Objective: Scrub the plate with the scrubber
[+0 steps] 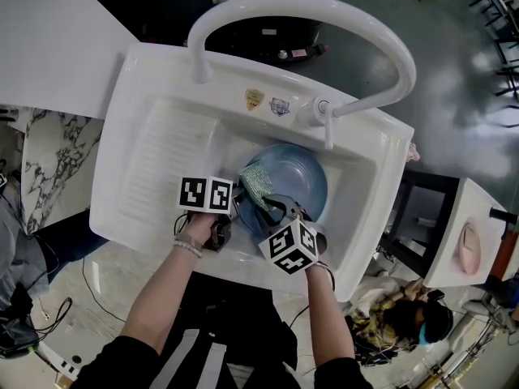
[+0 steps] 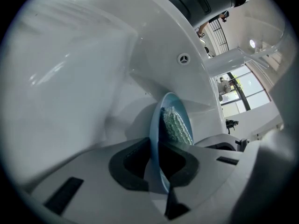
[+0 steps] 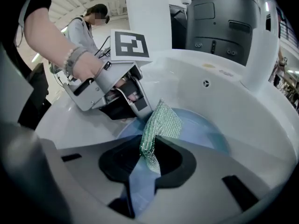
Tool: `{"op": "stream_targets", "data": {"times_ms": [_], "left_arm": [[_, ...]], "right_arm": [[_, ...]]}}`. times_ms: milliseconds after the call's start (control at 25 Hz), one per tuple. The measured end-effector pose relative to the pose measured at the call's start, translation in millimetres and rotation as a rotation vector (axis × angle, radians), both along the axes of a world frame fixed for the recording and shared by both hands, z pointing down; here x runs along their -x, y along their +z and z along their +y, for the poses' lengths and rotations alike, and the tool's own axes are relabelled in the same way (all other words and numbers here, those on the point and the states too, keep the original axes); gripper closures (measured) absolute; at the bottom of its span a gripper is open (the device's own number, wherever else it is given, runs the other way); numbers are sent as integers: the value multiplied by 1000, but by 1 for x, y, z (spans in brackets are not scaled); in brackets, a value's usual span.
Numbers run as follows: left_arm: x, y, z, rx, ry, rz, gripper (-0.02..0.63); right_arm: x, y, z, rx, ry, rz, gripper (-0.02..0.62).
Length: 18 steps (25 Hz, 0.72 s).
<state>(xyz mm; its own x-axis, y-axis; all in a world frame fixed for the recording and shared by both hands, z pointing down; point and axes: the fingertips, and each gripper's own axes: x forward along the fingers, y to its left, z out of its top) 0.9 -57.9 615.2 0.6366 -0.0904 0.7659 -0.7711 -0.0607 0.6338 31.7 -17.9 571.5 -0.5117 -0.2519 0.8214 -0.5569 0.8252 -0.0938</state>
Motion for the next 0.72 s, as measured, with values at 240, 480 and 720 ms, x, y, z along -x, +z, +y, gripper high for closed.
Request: {"op": "stream_targets", "data": {"times_ms": [240,480,720], "left_arm": [[1,3,-2,2,-10,-6,577],[-5,0,0,-6,-2,8,575],[-6,0,0,-8,-1,6,575]], "right_arm": [[-13,-20,-3,-13,78,-18,505],[-58,-26,-22,-164,131,159,506],[-98,-24,-44,-275,193,307,506]]}}
